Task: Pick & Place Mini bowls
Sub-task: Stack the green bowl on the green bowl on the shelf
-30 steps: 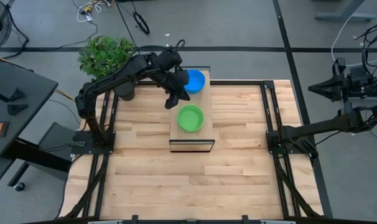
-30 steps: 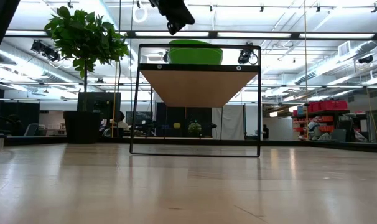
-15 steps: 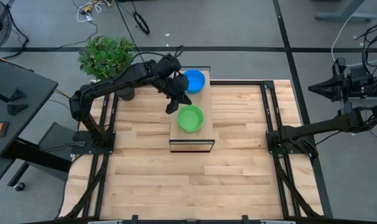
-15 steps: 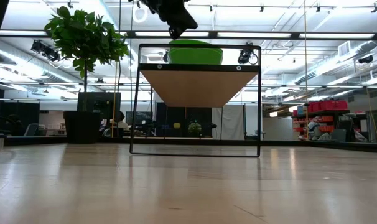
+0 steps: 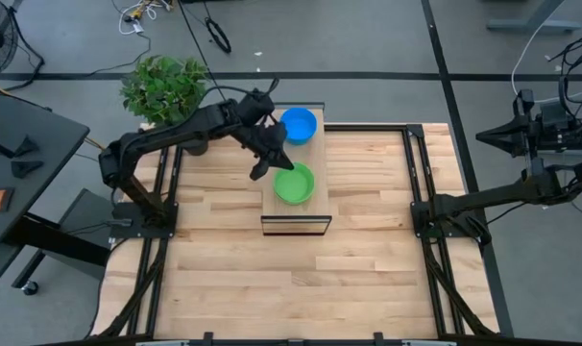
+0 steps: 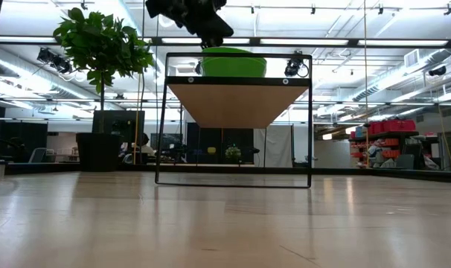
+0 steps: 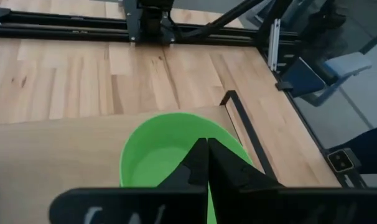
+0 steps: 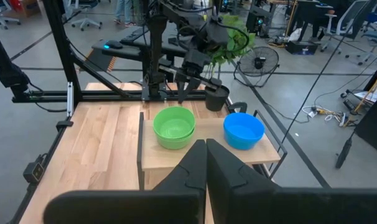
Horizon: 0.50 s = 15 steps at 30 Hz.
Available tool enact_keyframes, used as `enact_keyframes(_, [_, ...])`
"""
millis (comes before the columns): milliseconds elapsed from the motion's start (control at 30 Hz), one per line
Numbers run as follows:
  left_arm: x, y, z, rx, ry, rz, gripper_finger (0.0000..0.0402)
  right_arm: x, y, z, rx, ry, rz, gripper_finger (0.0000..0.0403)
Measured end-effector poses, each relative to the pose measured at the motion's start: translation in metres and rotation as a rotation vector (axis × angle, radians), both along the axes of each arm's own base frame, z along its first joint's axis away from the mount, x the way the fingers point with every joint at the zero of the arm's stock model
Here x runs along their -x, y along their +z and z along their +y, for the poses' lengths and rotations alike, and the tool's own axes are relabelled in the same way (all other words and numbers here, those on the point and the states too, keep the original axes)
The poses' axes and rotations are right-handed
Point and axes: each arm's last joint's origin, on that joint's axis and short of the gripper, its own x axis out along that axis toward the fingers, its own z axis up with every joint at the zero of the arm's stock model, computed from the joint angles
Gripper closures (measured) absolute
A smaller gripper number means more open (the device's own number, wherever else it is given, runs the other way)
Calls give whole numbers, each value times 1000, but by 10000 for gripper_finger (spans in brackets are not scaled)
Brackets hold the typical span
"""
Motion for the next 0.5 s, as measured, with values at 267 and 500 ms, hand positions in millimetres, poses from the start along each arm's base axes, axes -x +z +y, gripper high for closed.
enact_keyframes(267, [1,-4,-1,-24,-25,9,401,0,0,0,0,0,0,396])
enact_keyframes(500, [4,-8,-1,-50,-23,54,401,0,0,0,0,0,0,396])
